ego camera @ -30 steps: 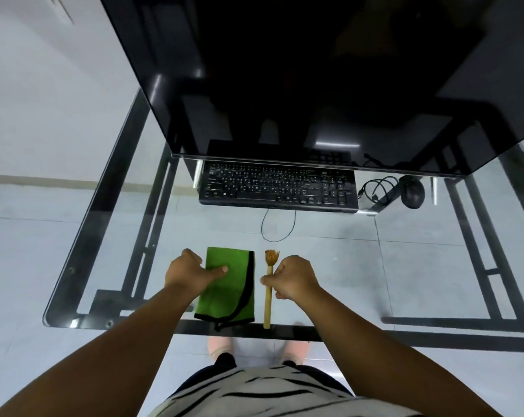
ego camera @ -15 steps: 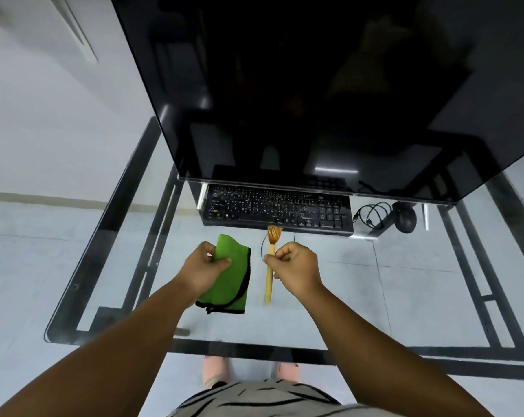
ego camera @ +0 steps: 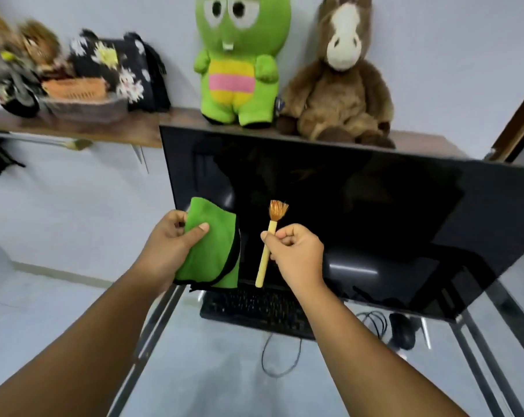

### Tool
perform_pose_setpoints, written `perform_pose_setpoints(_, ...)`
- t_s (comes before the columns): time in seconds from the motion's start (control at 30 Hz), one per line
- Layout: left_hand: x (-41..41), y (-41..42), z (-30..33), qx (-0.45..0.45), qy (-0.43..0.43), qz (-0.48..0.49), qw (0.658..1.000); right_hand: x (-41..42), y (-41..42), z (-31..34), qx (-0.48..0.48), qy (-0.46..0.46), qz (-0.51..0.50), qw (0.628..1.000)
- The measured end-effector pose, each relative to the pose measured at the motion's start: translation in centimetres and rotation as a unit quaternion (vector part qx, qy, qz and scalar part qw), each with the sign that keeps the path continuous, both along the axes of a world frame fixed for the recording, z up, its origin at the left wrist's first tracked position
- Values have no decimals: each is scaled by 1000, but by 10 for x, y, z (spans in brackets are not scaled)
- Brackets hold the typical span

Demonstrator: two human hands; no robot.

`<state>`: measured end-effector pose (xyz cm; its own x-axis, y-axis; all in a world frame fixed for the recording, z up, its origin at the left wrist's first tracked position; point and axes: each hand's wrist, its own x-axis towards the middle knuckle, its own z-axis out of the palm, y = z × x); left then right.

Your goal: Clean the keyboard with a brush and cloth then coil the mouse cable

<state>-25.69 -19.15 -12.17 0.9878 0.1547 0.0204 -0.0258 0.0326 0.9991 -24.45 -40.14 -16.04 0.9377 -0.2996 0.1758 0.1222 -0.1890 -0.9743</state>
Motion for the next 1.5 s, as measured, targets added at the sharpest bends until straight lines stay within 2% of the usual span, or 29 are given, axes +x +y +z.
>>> perform_pose_setpoints(0.17, 36, 27, 79, -44, -68, -9, 997, 33, 23, 72, 9, -57, -4, 998)
perform_pose_setpoints(0.37, 98, 82, 157, -58, -147, -8, 987, 93, 74, 162, 12, -130, -22, 991)
perform_pose_setpoints(0.5, 151, 120, 187, -52, -154, 3, 987, 140, 111, 211, 10, -151, -31, 988)
perform_pose_setpoints(0.67, 221, 156, 194, -17, -107, 14, 994, 202, 152, 241, 45, -111, -45, 992)
perform_pose_setpoints(0.77, 252, 167, 188, 4, -45, 7, 999, 234, 171, 236, -20, -66, -64, 996)
perform_pose_setpoints(0.93, 283, 177, 171, 56, 80, -58, 994, 271, 200, 209, -209, 31, -39, 977)
perform_pose_setpoints(1.07, 299, 181, 153, 142, 105, -84, 981, 280, 210, 198, -293, 102, -3, 950)
perform_pose_setpoints(1.17, 310, 187, 144, 274, 83, -79, 955, 287, 218, 193, -332, 128, 8, 935)
perform_pose_setpoints(1.27, 312, 189, 143, 404, 59, -62, 911, 295, 222, 191, -355, 171, 11, 919)
perform_pose_setpoints(1.37, 313, 188, 139, 486, 45, -40, 872, 298, 220, 188, -403, 208, 10, 891)
perform_pose_setpoints(1.5, 309, 185, 138, 602, 17, -28, 798, 295, 220, 189, -429, 231, 18, 873)
